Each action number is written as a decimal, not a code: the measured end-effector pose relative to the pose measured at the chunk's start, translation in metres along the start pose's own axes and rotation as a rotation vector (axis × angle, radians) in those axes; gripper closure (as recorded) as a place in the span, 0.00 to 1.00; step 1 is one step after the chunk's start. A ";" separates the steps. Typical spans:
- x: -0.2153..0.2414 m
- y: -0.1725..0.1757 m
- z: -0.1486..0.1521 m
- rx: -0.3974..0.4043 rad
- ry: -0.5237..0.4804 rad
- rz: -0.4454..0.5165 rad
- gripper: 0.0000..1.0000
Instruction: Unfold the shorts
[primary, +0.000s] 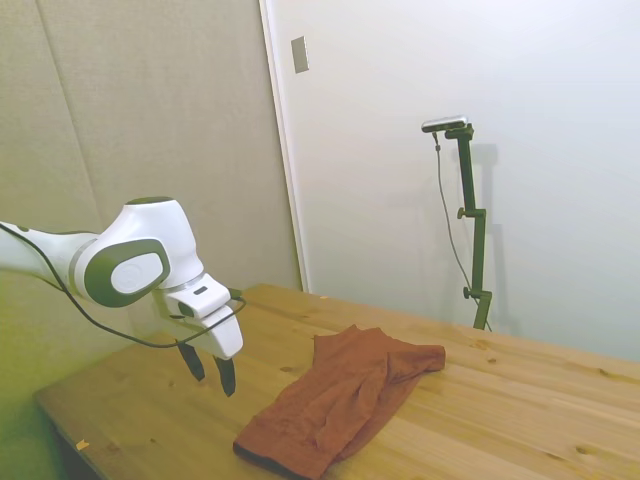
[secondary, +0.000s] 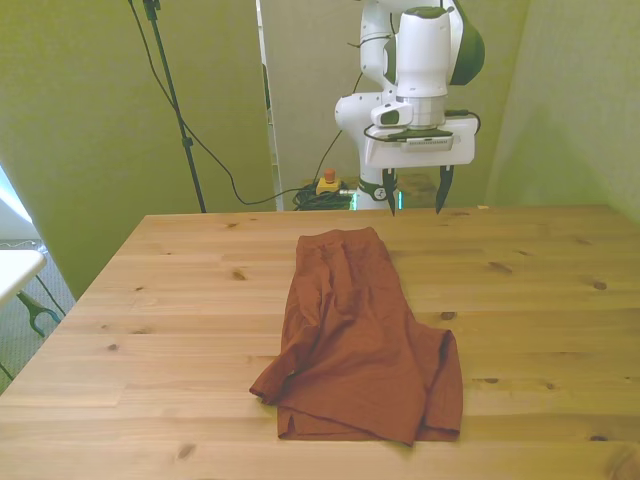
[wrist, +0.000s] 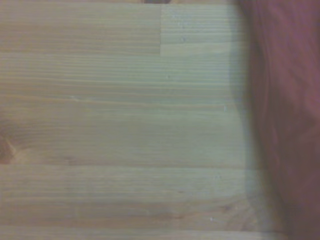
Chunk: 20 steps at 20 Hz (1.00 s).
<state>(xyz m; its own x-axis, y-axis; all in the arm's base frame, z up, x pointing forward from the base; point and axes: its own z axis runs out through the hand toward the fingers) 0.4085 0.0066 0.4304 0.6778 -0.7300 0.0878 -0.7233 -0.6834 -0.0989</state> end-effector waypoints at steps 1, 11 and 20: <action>0.000 0.000 0.000 0.000 0.000 0.000 0.00; 0.112 0.147 -0.048 0.103 -0.088 0.175 0.00; 0.208 0.280 -0.004 0.232 -0.207 0.309 0.00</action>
<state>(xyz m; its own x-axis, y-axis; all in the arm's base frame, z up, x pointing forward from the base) 0.3461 -0.3366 0.4245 0.4634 -0.8678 -0.1791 -0.8634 -0.3968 -0.3115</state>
